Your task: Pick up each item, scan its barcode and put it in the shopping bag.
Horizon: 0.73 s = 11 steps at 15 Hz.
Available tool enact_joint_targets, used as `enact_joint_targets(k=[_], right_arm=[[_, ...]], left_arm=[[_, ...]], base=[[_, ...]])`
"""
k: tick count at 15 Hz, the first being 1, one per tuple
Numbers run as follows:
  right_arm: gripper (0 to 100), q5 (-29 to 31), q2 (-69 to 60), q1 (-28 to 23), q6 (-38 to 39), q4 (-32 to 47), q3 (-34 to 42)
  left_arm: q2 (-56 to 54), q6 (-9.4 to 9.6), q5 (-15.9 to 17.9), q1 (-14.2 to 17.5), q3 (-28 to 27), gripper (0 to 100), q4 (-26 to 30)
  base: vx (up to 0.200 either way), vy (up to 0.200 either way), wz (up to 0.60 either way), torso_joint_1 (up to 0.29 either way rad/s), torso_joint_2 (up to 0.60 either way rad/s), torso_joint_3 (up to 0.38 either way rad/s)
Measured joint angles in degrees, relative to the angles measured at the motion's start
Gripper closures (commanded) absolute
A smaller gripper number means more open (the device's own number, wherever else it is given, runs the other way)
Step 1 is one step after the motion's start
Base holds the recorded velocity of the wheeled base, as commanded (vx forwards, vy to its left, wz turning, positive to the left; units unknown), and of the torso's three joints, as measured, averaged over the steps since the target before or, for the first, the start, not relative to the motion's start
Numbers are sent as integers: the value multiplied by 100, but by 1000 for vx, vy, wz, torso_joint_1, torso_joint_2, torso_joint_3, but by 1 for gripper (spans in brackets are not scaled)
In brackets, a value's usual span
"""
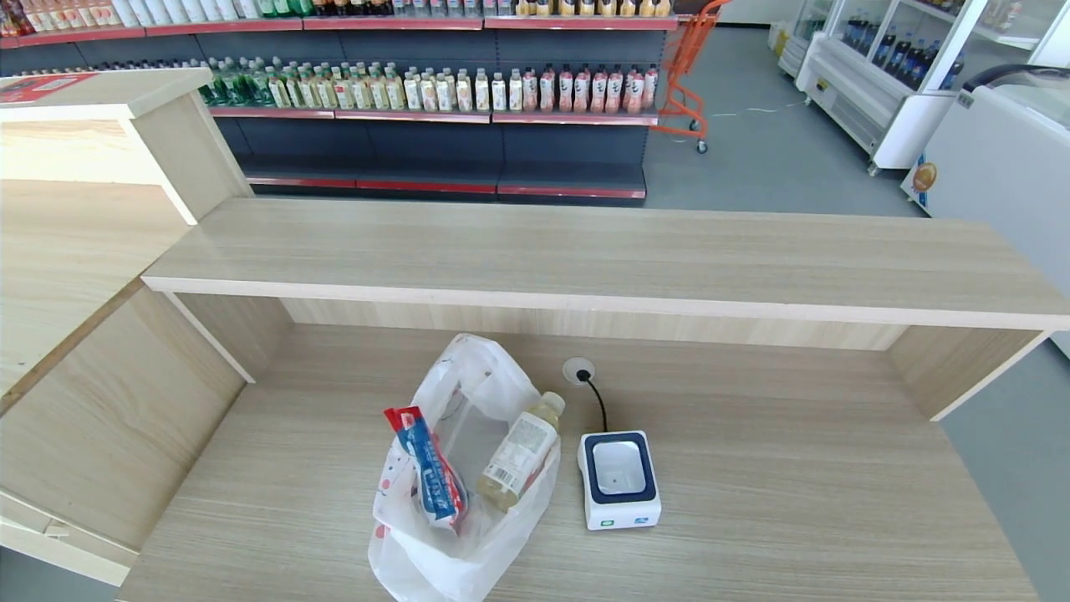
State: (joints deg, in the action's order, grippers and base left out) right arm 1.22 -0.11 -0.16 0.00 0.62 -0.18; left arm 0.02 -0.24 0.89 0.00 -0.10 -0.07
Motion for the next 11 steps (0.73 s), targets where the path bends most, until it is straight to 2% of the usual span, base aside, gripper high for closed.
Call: enact_joint_targets(k=[11], right_arm=[[100, 1, 0, -2, -2, 0, 0]], left_arm=[[-2, 0, 0, 0, 0, 0, 0]], base=[[0, 0, 0, 0, 0, 0]])
